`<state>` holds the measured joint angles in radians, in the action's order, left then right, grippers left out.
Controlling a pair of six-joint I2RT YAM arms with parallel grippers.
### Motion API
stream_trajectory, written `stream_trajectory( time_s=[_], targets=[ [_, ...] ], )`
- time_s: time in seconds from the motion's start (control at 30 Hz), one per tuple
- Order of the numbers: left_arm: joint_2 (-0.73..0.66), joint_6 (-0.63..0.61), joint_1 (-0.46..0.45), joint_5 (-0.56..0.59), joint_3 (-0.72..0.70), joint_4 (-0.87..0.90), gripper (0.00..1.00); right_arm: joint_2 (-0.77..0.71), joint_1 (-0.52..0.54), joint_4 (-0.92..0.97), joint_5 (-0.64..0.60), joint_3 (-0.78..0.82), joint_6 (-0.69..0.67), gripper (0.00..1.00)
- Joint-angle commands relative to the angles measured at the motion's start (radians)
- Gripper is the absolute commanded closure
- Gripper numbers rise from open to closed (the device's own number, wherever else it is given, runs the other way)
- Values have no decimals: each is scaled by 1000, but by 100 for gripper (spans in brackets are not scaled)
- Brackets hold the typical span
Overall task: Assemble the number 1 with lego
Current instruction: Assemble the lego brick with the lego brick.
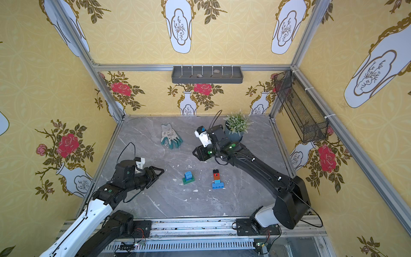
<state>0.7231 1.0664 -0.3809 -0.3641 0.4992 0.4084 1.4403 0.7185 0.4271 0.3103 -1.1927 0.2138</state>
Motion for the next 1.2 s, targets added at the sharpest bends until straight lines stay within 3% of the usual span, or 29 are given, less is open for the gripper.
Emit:
stream_trajectory(
  time_s=[0.0, 0.1, 0.3, 0.87, 1.17],
  targets=[
    [40, 2, -50, -5, -4, -92, 40, 37, -43, 31, 137, 7, 268, 46],
    [107, 29, -136, 13, 2, -160, 41, 108, -56, 99, 222, -22, 271, 46],
    [254, 58, -215, 10, 32, -261, 41, 153, -45, 71, 287, 13, 275, 47],
    [445, 104, -231, -18, 21, -414, 39, 319, 80, 33, 256, -17, 289, 54],
    [496, 103, -231, -51, 20, -466, 40, 324, 84, 34, 244, -24, 308, 61]
  ],
)
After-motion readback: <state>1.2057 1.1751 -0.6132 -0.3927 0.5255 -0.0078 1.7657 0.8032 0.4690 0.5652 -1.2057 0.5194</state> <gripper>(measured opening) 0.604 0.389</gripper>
